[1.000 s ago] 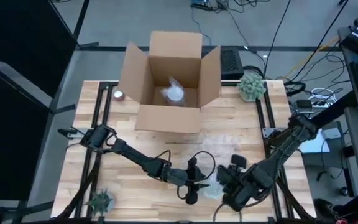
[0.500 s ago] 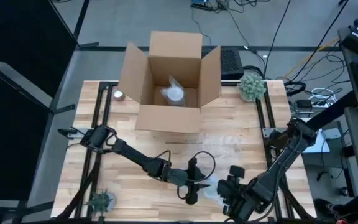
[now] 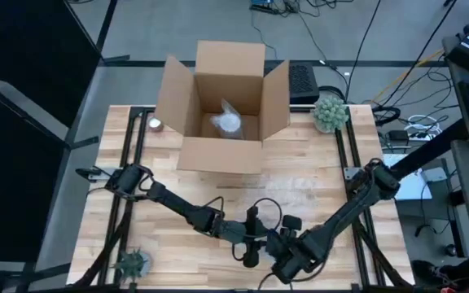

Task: Wrap mug
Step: Wrap the orange cup with the transparent bubble wrap

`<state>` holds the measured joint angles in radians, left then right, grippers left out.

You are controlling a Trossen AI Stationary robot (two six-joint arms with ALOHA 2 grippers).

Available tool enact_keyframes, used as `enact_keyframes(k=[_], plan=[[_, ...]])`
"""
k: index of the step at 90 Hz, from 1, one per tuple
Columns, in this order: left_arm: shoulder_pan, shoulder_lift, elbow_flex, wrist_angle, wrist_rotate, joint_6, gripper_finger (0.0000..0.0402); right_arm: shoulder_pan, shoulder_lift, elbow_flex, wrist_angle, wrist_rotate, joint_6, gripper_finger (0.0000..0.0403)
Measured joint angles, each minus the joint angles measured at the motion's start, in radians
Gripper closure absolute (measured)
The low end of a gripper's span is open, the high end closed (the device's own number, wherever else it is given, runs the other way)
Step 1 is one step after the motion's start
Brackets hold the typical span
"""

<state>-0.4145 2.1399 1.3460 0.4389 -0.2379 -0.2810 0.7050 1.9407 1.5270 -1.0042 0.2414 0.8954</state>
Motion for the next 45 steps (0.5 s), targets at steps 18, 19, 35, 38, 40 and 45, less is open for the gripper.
enact_keyframes(k=[18, 19, 35, 38, 40, 45], plan=[[0.0, 0.0, 0.0, 0.0, 0.001, 0.0, 0.0295, -0.025, -0.001, -0.001, 0.008, -0.053, -0.028, 0.0232], [0.0, 0.0, 0.0, 0.0, 0.001, 0.0, 0.0295, -0.025, -0.004, -0.002, 0.007, -0.055, -0.027, 0.0232], [-0.001, 0.0, 0.0, -0.002, 0.001, 0.0, 0.0295, -0.022, -0.072, -0.006, -0.004, -0.066, 0.006, 0.0232], [-0.001, 0.0, 0.0, -0.002, 0.001, 0.0, 0.0295, -0.021, -0.074, -0.005, -0.002, -0.067, 0.013, 0.0232], [-0.001, 0.0, 0.0, -0.002, 0.001, 0.0, 0.0295, -0.018, -0.073, -0.005, -0.002, -0.068, 0.02, 0.0232], [-0.001, 0.0, 0.0, -0.002, 0.001, 0.0, 0.0295, -0.011, -0.071, -0.007, -0.002, -0.07, 0.043, 0.0232]])
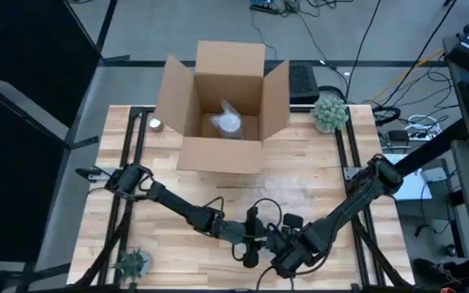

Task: Wrap mug
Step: Wrap the orange cup with the transparent bubble wrap

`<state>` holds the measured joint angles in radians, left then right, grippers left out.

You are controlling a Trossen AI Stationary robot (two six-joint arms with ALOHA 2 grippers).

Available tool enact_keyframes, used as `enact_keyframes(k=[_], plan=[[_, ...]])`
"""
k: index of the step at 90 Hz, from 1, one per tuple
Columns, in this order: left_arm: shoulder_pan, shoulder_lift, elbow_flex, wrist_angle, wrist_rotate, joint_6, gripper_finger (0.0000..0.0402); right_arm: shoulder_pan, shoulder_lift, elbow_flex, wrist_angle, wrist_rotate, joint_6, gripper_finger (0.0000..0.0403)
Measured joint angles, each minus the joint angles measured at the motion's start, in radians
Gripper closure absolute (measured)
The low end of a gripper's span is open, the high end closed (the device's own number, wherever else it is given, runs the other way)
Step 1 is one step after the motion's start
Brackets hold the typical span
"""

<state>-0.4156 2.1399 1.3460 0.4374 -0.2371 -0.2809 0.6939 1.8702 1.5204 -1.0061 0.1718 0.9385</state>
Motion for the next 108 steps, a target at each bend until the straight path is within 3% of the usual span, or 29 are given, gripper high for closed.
enact_keyframes(k=[13, 46, 83, 108], plan=[[-0.003, 0.0, 0.0, 0.001, 0.0, 0.0, 0.0295, 0.015, -0.002, 0.0, -0.007, -0.007, 0.001, 0.0222], [-0.004, 0.0, 0.0, 0.002, 0.0, 0.001, 0.0295, 0.017, -0.016, 0.002, -0.069, -0.017, 0.034, 0.0147], [-0.004, 0.0, 0.0, 0.002, 0.001, 0.001, 0.0295, 0.015, -0.027, 0.002, -0.077, -0.021, 0.004, 0.0141], [-0.004, 0.0, 0.0, 0.002, 0.0, 0.0, 0.0295, 0.015, -0.145, 0.001, -0.107, 0.002, 0.046, 0.014]])
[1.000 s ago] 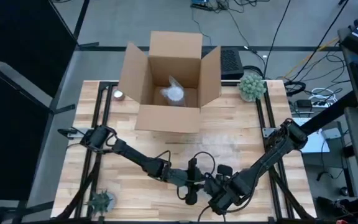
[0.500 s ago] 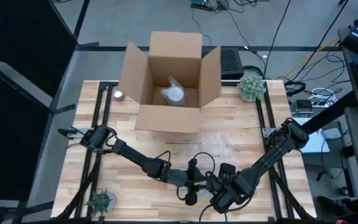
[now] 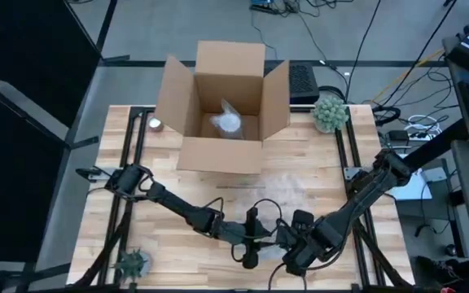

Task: Wrap mug
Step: Wrap the orange cup with the transparent bubble wrap

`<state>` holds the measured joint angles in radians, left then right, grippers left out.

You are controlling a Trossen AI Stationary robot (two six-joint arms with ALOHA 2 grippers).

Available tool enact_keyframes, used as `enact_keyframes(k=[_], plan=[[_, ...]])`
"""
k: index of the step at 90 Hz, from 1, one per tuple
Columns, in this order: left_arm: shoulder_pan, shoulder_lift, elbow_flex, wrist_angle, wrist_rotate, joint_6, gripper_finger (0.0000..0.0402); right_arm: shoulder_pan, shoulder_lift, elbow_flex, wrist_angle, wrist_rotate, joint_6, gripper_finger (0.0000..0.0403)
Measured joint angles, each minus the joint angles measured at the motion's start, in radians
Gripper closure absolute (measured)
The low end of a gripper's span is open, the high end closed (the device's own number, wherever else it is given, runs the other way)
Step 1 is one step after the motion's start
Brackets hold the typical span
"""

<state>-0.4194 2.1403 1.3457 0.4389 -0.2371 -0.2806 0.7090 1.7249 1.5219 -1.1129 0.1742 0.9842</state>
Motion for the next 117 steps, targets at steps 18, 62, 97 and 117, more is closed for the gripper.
enact_keyframes(k=[18, 62, 97, 117], plan=[[0.0, 0.0, 0.0, 0.0, 0.0, 0.0, 0.0295, 0.006, -0.015, -0.002, -0.067, 0.07, 0.018, 0.014], [0.0, 0.0, 0.0, 0.0, 0.008, 0.0, 0.0295, 0.004, -0.014, -0.134, 0.121, 0.06, 0.049, 0.014], [0.0, 0.0, 0.0, 0.0, 0.009, 0.0, 0.0295, 0.004, -0.02, -0.14, 0.135, 0.006, 0.07, 0.014], [0.0, 0.0, 0.0, 0.0, 0.009, 0.0, 0.0295, -0.013, -0.057, -0.14, 0.135, 0.004, 0.07, 0.014]])
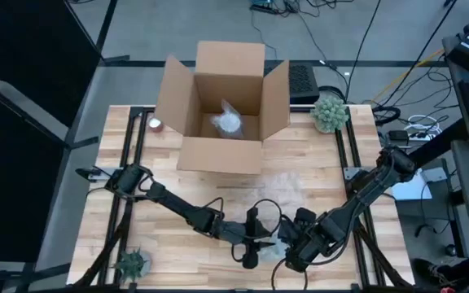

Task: Wrap mug
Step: Wrap the orange cup with the transparent bubble wrap

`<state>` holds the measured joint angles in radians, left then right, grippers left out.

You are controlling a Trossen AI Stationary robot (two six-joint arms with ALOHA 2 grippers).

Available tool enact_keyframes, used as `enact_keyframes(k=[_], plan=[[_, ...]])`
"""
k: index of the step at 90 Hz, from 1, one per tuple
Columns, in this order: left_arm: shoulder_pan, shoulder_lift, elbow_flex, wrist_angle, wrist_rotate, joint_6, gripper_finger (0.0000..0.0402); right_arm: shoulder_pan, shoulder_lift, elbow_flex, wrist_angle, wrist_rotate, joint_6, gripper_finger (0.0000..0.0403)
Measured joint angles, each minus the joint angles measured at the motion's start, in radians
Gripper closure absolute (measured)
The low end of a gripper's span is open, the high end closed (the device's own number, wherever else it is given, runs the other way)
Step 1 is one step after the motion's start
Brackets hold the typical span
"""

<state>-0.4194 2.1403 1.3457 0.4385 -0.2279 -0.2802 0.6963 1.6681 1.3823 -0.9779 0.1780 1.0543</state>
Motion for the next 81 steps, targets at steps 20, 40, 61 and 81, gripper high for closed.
enact_keyframes(k=[20, 40, 61, 81], plan=[[0.0, 0.0, 0.0, 0.0, 0.0, -0.001, 0.0295, -0.032, -0.022, 0.0, -0.043, 0.106, -0.017, 0.014], [0.0, 0.0, 0.0, 0.0, 0.0, -0.002, 0.0295, -0.055, 0.073, 0.0, -0.044, 0.084, -0.046, 0.014], [0.0, 0.0, 0.0, 0.0, 0.0, -0.001, 0.0295, -0.063, 0.187, 0.0, -0.037, 0.08, -0.045, 0.014], [0.0, 0.0, 0.0, 0.0, 0.0, 0.001, 0.0295, -0.079, 0.227, 0.002, -0.031, 0.035, -0.067, 0.014]])
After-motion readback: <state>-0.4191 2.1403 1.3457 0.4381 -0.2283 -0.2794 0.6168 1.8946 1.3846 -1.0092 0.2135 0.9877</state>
